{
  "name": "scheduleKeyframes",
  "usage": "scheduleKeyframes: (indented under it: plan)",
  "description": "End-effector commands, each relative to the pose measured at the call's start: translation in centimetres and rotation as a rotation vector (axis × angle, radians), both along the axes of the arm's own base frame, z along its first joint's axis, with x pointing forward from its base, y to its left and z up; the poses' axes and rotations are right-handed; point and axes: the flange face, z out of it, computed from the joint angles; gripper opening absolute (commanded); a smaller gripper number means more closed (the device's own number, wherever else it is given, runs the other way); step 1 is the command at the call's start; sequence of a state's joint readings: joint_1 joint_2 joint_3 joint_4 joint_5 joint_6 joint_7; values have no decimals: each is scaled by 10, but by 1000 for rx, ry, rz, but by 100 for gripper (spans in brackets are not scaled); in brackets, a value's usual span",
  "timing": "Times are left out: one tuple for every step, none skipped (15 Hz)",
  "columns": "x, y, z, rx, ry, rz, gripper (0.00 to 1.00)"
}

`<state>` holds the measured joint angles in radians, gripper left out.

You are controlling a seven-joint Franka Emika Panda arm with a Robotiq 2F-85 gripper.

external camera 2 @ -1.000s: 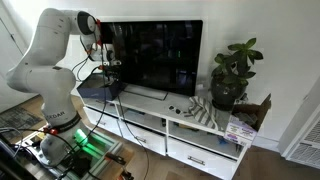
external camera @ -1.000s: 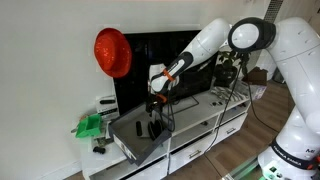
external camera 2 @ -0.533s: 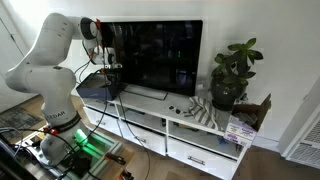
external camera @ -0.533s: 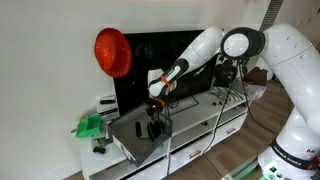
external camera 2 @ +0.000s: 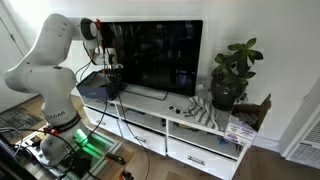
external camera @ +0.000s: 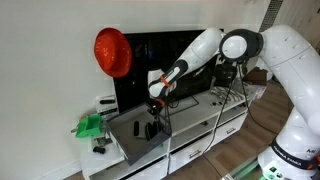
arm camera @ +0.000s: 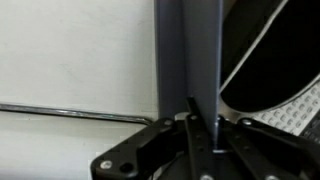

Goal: Place the blue box on the middle of the stand

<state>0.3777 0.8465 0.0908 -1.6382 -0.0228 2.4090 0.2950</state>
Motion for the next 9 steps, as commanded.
scheduleKeyframes:
  plan:
    - [-2, 4, 2, -17, 0, 9, 1]
    - [-3, 5, 3, -16, 0, 17, 1]
    - [-6, 4, 6, 2, 0, 28, 1]
    - [-7, 4, 8, 6, -2, 37, 1]
    - [-10, 2, 11, 7, -10, 51, 1]
    - [-12, 0, 15, 8, -16, 64, 1]
    - [-17, -3, 20, 16, -27, 84, 1]
    - [-20, -4, 24, 23, -34, 101, 1]
    - [-26, -6, 31, 52, -63, 129, 1]
